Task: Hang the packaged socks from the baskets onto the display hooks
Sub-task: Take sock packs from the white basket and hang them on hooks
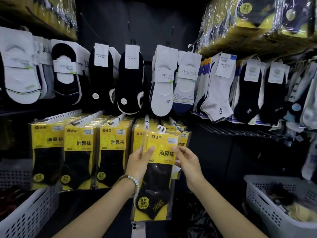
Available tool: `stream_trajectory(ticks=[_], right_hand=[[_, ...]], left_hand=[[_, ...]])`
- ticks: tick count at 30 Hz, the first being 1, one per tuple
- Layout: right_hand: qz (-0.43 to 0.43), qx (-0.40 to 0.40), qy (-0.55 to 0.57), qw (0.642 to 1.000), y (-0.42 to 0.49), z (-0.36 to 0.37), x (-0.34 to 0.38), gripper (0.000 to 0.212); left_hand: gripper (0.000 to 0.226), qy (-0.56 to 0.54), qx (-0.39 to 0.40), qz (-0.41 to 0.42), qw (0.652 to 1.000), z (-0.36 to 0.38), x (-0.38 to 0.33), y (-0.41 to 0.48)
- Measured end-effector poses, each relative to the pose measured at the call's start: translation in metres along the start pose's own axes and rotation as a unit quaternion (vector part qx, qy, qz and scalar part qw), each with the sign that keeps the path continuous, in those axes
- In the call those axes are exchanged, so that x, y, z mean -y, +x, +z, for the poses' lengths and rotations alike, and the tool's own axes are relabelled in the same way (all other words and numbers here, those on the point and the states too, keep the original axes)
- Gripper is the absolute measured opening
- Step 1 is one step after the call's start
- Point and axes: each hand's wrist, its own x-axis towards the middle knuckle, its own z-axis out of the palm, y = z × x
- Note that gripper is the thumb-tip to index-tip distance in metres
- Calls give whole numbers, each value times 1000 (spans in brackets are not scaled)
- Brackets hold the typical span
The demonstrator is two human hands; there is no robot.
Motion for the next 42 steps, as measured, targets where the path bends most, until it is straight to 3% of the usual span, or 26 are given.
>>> stream_trajectory(ticks=[1,5,9,14,18,21,29,32,38,42], right_hand=[[-11,-6,7,1000,-3,3,2,31],[-27,-5,45,999,-8,3,1,25],[-14,-6,61,998,-7,-5,-7,23],[16,-54,33,998,3,-31,-20,19],[1,-111,27,993,25,-52,-13,16],[-30,-117,16,993,46,-57,-3,13],[-42,-47,-42,997,83,-39,-6,13],[-18,-99,-40,994,94,-36,-18,7],[59,-246,-63,966,97,-41,-42,18],[77,-243,-45,966,79,-54,-49,20]], left_hand=[[7,-4,-4,2,1000,3,-2,-3],[26,-14,-8,-2,1000,6,-3,-10],[10,-14,7,8,1000,-3,-4,-9],[10,42,-27,33,998,-21,-3,1],[44,73,-32,46,996,-34,-5,12],[13,76,-30,58,995,-36,-8,18],[19,96,-26,101,990,-35,-3,30],[19,94,-31,100,990,-32,0,29],[12,98,-28,110,989,-26,8,18],[23,81,0,90,993,-24,19,16]])
